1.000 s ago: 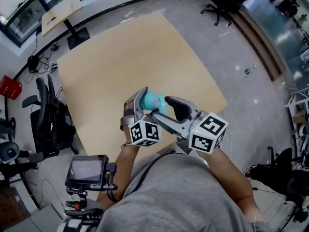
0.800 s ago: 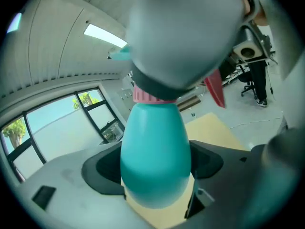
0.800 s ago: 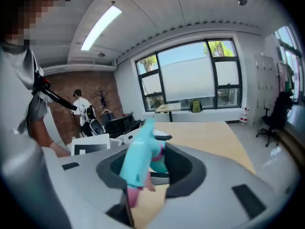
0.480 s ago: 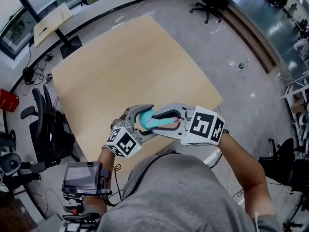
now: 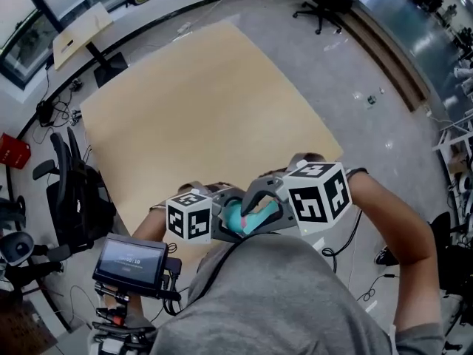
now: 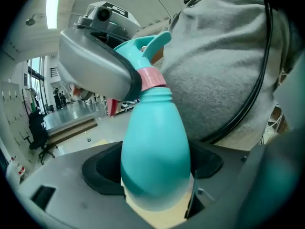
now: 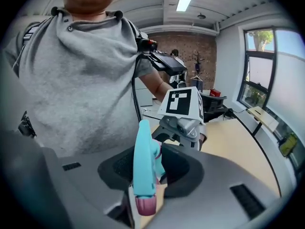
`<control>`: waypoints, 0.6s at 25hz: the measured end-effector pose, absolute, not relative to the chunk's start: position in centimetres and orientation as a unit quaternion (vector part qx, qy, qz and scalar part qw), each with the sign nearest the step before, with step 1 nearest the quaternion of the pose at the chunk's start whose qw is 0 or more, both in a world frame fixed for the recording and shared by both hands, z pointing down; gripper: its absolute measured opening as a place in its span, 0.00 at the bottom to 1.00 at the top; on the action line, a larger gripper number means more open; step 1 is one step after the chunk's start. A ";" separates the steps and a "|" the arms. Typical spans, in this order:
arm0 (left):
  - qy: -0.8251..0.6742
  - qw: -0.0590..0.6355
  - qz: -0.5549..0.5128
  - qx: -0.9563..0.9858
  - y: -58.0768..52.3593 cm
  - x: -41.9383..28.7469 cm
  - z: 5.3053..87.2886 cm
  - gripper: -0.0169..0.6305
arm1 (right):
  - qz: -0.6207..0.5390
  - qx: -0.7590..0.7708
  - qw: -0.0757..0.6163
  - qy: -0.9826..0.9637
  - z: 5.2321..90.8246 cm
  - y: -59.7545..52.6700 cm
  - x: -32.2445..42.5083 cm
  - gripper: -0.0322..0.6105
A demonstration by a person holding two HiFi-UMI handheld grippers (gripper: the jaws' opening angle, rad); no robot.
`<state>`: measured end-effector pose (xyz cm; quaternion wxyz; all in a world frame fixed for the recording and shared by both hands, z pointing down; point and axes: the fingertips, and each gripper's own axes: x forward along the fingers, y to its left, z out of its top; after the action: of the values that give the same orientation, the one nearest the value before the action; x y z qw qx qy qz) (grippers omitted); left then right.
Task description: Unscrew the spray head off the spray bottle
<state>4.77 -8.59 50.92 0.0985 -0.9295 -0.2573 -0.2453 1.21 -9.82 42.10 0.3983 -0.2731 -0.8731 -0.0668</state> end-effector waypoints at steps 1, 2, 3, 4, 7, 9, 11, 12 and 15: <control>-0.256 0.093 -0.243 -0.931 -8.6 4.9 51.0 0.62 | -0.066 -0.273 0.398 -0.874 42.1 -10.0 1.4 0.26; -0.250 0.088 -0.239 -0.934 -8.7 5.0 51.0 0.62 | -0.064 -0.270 0.395 -0.876 41.9 -10.2 1.7 0.26; -0.242 0.084 -0.234 -0.938 -9.0 5.4 50.9 0.62 | -0.059 -0.266 0.391 -0.879 41.6 -10.5 2.0 0.26; -0.232 0.082 -0.228 -0.942 -9.3 5.9 50.8 0.62 | -0.054 -0.260 0.388 -0.883 41.1 -10.8 2.3 0.26; -0.191 0.084 -0.209 -0.955 -11.0 7.3 50.7 0.62 | -0.053 -0.225 0.384 -0.894 39.7 -12.4 3.4 0.26; -0.158 0.084 -0.203 -0.963 -12.6 7.2 51.8 0.62 | -0.061 -0.198 0.376 -0.903 39.7 -14.0 3.4 0.26; -0.117 0.081 -0.198 -0.970 -14.6 6.8 53.3 0.62 | -0.066 -0.172 0.371 -0.910 39.9 -15.7 3.3 0.26; -0.095 0.078 -0.195 -0.973 -15.7 6.6 54.0 0.62 | -0.069 -0.158 0.372 -0.912 39.9 -16.6 3.3 0.26; -0.023 0.061 -0.187 -0.980 -19.3 6.0 56.5 0.62 | -0.072 -0.113 0.375 -0.917 39.6 -19.4 3.9 0.26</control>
<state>6.03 -19.29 56.48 0.0608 -0.9803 -0.0229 -0.1867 3.93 -19.43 39.59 0.3751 -0.1134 -0.9172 -0.0724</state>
